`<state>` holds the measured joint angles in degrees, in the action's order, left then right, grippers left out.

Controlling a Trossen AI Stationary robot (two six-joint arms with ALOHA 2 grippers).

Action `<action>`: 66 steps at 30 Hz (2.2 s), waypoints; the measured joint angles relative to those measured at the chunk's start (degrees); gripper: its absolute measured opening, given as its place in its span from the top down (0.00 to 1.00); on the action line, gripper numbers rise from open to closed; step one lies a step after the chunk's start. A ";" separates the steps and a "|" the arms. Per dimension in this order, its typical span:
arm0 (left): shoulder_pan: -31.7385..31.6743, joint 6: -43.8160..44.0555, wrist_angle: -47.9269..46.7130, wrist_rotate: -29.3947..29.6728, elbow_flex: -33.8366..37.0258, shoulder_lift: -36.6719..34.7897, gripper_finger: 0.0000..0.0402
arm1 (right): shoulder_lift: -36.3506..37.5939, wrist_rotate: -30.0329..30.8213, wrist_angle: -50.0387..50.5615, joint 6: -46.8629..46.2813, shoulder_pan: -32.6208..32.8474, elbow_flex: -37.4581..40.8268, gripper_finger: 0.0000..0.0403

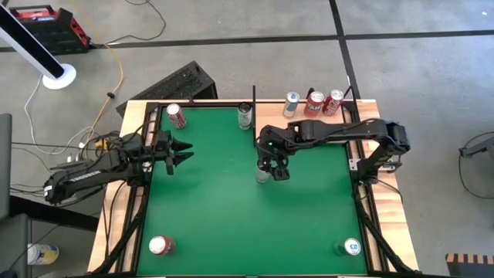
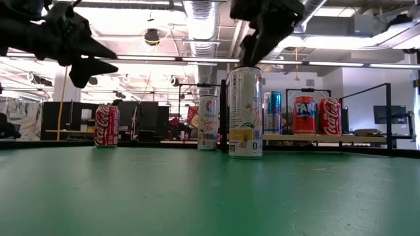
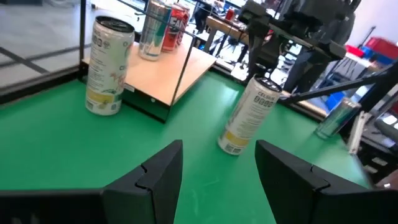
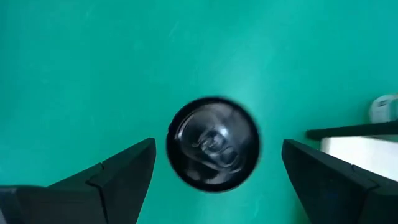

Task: Place canned beverage on shelf
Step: Put the bottom white yellow soda can on the shelf

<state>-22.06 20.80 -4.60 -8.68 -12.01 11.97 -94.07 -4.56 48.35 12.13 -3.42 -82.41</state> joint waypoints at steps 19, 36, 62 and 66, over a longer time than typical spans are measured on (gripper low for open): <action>0.02 -2.58 -7.30 0.49 0.00 0.00 0.54 | -0.04 -0.11 -5.25 -0.09 -0.55 4.59 0.09; 0.02 -6.66 -3.60 1.56 -0.04 0.00 0.54 | -0.01 -1.47 -8.81 -5.00 -1.11 6.89 0.26; 0.02 -4.92 -1.69 5.04 -0.04 0.02 0.54 | 6.65 15.79 -3.61 -36.58 -16.48 0.09 0.29; 0.01 -4.61 -0.94 5.04 -0.07 0.01 0.54 | 2.65 15.84 -1.02 -33.12 -19.46 -4.22 0.29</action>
<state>-22.05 16.19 -5.54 -3.64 -12.08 11.97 -91.42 11.28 47.32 -20.99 -22.88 -86.64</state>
